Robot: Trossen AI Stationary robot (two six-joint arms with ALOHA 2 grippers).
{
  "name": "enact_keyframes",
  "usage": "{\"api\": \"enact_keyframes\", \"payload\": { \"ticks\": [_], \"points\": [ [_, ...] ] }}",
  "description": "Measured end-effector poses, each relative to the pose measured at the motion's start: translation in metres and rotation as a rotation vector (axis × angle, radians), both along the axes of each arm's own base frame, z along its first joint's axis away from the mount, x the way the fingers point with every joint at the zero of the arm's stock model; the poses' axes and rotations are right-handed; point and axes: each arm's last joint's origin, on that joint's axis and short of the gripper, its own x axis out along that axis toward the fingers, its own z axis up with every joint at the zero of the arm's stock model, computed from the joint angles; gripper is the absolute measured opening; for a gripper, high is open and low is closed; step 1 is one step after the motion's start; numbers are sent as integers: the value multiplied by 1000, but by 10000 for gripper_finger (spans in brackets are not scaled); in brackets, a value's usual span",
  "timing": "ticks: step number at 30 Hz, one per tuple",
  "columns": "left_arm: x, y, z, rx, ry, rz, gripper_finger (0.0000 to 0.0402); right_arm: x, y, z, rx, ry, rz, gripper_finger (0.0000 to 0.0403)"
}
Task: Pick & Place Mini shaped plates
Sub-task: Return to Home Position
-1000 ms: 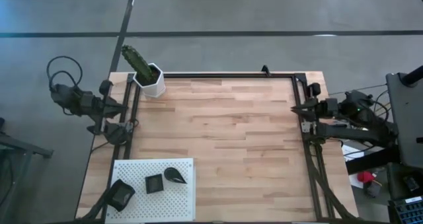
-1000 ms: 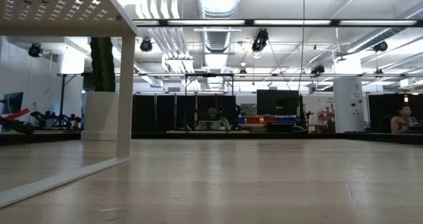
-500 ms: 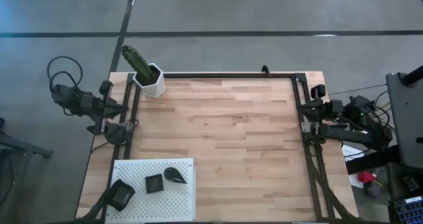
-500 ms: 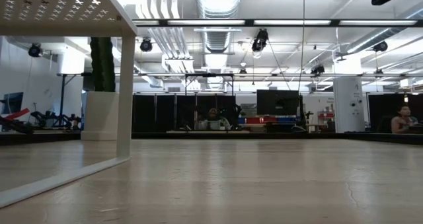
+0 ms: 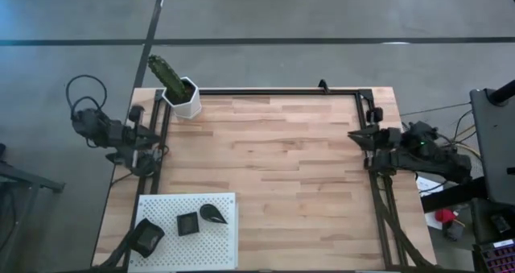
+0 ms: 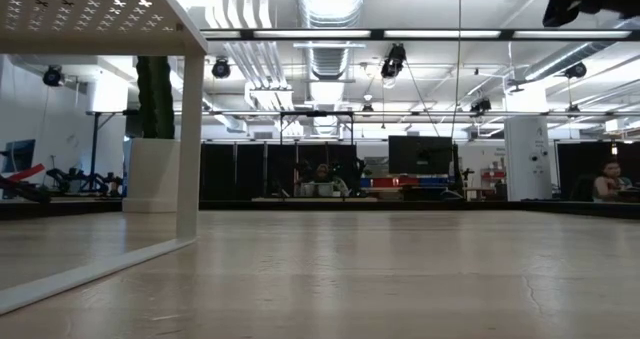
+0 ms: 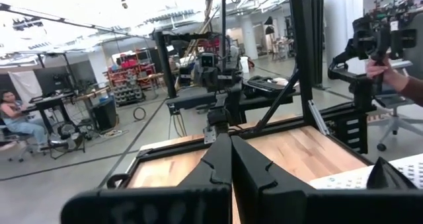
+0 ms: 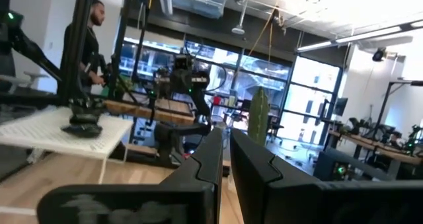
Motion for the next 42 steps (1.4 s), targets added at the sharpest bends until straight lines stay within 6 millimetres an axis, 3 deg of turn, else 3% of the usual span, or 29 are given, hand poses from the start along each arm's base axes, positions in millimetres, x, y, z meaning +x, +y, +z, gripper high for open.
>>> {"api": "enact_keyframes", "payload": {
  "ticks": [9, 18, 26, 36, 42],
  "points": [
    [16, -13, -20, 26, 10, 7, 0, 22, -4, -47, -3, 17, -2, 27],
    [26, -20, -33, 20, -1, 21, 0, 31, -5, -76, 17, 38, 2, 27],
    [35, -27, -49, 25, 6, 20, 0, 32, -5, -77, 20, 50, 2, 27],
    [51, -40, -81, 8, 2, 21, 0, 32, -5, -78, 19, 53, 3, 27],
    [56, -40, -98, 17, 41, 155, 0, 32, -5, -78, 18, 56, 4, 27]
  ]
}}
